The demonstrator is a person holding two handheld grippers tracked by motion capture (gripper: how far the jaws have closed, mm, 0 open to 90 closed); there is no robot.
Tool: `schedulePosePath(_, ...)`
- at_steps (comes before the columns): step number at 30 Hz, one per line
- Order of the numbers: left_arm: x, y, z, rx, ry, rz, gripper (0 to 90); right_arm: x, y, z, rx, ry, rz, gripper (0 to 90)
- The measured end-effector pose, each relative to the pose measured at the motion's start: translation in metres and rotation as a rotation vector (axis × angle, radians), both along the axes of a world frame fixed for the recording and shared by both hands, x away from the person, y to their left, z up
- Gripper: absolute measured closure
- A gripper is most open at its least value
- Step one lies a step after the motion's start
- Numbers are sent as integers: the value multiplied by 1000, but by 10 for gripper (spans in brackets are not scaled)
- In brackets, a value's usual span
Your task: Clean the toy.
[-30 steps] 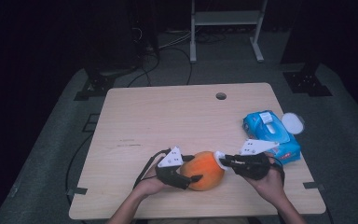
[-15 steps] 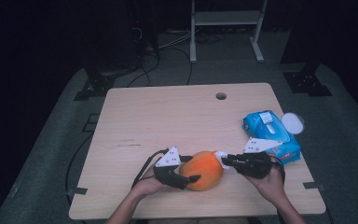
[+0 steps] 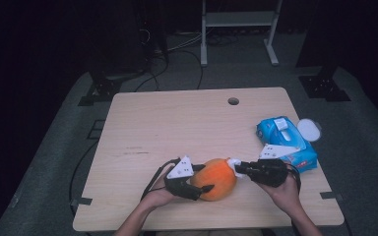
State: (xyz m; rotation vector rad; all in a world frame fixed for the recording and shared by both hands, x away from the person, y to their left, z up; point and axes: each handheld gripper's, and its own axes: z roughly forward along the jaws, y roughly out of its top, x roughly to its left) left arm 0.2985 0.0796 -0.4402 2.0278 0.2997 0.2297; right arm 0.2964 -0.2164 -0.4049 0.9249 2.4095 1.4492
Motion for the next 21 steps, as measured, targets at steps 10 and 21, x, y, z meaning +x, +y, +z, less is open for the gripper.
schedulePosePath(10,-18,-19,3,97,-115,-85,269,1,3,7,-4,36,56,805)
schedulePosePath(21,-23,-25,0,133,-163,-128,243,2,6,11,-20,14,56,806)
